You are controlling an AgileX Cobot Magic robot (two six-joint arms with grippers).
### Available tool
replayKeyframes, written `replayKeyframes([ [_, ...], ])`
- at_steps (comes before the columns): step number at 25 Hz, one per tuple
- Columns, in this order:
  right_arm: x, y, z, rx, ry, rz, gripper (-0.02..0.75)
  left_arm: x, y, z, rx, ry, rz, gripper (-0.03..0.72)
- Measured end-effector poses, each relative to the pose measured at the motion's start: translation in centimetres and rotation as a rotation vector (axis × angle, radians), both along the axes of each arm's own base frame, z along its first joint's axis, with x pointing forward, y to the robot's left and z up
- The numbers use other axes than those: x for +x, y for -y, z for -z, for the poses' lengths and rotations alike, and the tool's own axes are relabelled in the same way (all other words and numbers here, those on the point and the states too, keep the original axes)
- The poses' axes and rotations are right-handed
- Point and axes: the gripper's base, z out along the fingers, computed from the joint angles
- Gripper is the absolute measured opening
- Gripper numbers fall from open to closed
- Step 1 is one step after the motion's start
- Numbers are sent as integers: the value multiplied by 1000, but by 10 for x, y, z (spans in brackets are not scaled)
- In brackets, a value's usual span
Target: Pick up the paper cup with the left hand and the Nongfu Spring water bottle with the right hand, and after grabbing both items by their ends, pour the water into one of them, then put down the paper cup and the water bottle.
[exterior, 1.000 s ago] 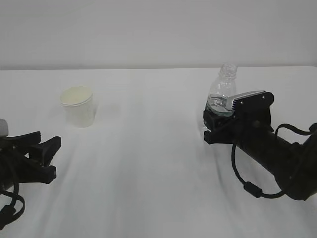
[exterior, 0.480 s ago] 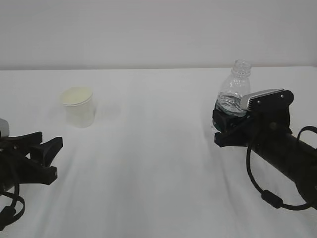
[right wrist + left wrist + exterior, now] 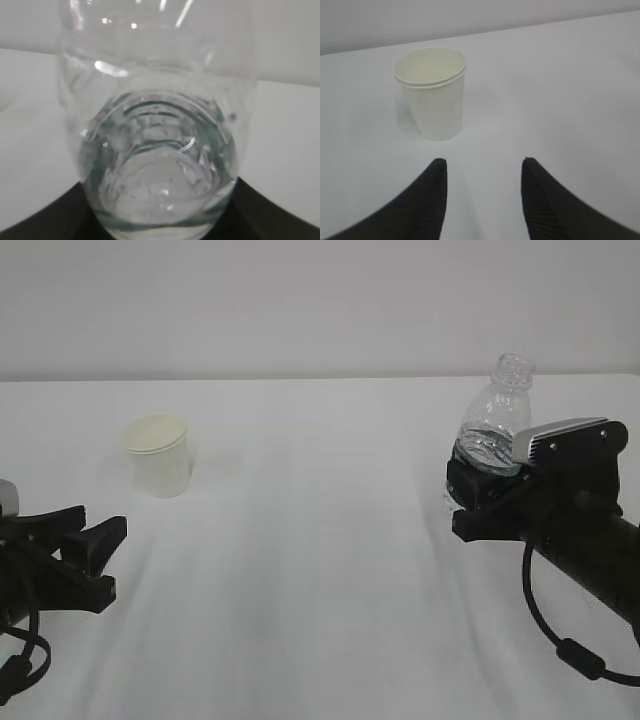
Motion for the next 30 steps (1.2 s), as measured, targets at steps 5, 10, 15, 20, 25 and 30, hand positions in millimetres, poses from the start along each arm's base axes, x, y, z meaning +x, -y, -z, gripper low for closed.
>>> replayKeyframes([
  [5,-3,1,-3,-6,7,-1,395,1,-2,1,-2,-6,-28,368],
  [10,-4,1,-3,-7,6,-1,395,12,2,9,4,-23,-41,562],
  [15,-4,1,-3,-9,7,-2,395,30,9,20,9,-36,-50,666],
  [20,-4,1,-3,-9,7,-2,394,49,15,24,-4,-19,-76,675],
  [25,-4,1,-3,-12,8,-2,394,66,20,31,-13,-10,-106,678],
  [30,-4,1,-3,-12,8,-2,394,82,25,48,-10,-25,-135,678],
])
